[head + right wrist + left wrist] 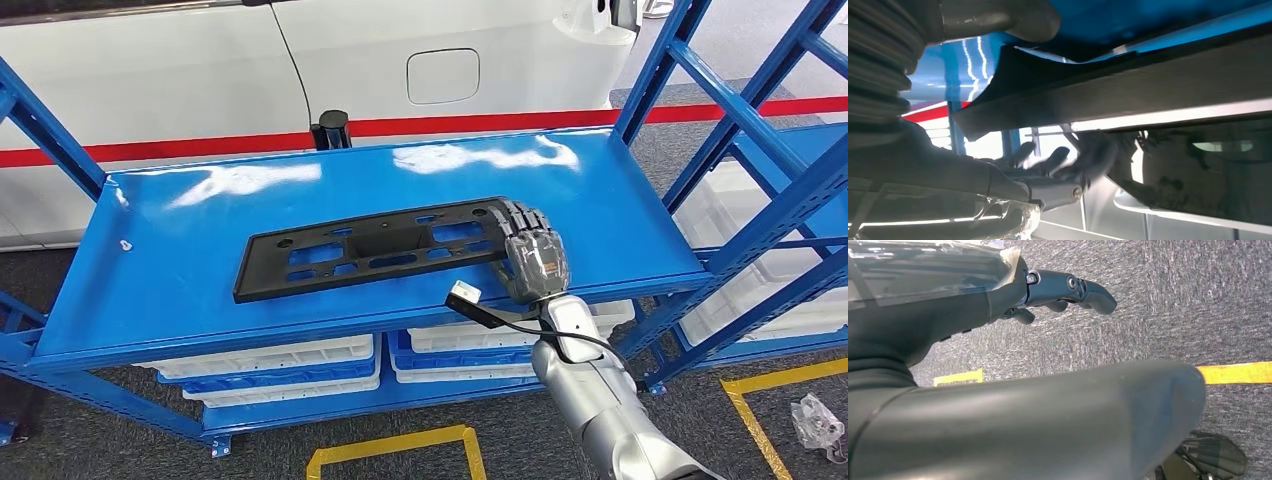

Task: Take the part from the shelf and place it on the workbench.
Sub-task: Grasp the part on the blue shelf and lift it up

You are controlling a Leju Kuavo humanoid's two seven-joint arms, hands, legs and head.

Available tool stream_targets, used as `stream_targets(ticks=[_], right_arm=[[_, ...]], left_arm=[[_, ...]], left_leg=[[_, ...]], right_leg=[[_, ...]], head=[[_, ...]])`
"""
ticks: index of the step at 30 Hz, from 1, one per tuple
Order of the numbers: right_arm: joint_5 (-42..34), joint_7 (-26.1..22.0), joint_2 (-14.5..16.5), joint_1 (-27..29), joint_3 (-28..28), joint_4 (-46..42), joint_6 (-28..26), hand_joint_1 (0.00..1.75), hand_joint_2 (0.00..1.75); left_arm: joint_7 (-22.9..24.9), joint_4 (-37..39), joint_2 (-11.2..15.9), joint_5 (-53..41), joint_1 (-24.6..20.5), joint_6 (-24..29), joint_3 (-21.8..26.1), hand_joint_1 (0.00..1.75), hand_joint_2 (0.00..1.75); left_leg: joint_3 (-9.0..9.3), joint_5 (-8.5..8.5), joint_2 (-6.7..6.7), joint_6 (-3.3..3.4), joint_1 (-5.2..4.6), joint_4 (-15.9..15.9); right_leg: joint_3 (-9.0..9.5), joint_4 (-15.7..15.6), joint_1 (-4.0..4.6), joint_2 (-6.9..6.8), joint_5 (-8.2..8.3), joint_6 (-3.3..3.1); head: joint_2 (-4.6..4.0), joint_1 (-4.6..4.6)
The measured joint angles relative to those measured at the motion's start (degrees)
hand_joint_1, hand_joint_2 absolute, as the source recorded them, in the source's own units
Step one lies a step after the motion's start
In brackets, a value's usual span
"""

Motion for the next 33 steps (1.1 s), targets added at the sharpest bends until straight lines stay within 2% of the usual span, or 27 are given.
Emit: stream_targets(ticks=[8,25,29,33], right_arm=[[1.97,-0.98,0.65,-0.09,-4.02,0.26,-0.29,1.75,1.75],[3.38,-2.50,1.29,-0.34,-6.51,0.20,-0.58,1.75,1.75],[3.60,-2.83,1.40,-0.14,-7.09,-0.13,-0.58,1.75,1.75],[3.91,-3.32,1.54,0.36,-8.22,-0.91,-0.58,1.75,1.75]], left_arm=[[-0.20,0.18,-0.05,0.00,0.00,-0.51,0.00,0.00,0.00],[-1.42,0.18,-0.12,0.46,-0.01,-0.58,0.00,0.00,0.00],[-1.74,0.18,-0.12,0.49,0.00,-0.63,0.01,0.00,1.75],[-2.34,0.18,-0.12,0.52,0.00,-0.67,0.02,0.00,1.75]], left_leg=[[0.00,-0.07,0.00,0.01,0.02,0.00],[0.01,-0.10,-0.01,-0.02,0.01,0.00],[0.01,-0.10,-0.02,-0.02,0.01,0.00],[0.01,-0.10,-0.03,-0.02,0.01,0.00]], right_leg=[[-0.01,0.00,0.00,0.00,-0.04,-0.03],[0.03,0.00,0.00,-0.04,-0.11,-0.03],[0.03,0.00,0.00,-0.05,-0.11,-0.03],[0.02,0.00,0.00,-0.06,-0.11,-0.03]], head=[[0.00,-0.01],[0.00,-0.01],[0.00,-0.01],[0.00,-0.01]])
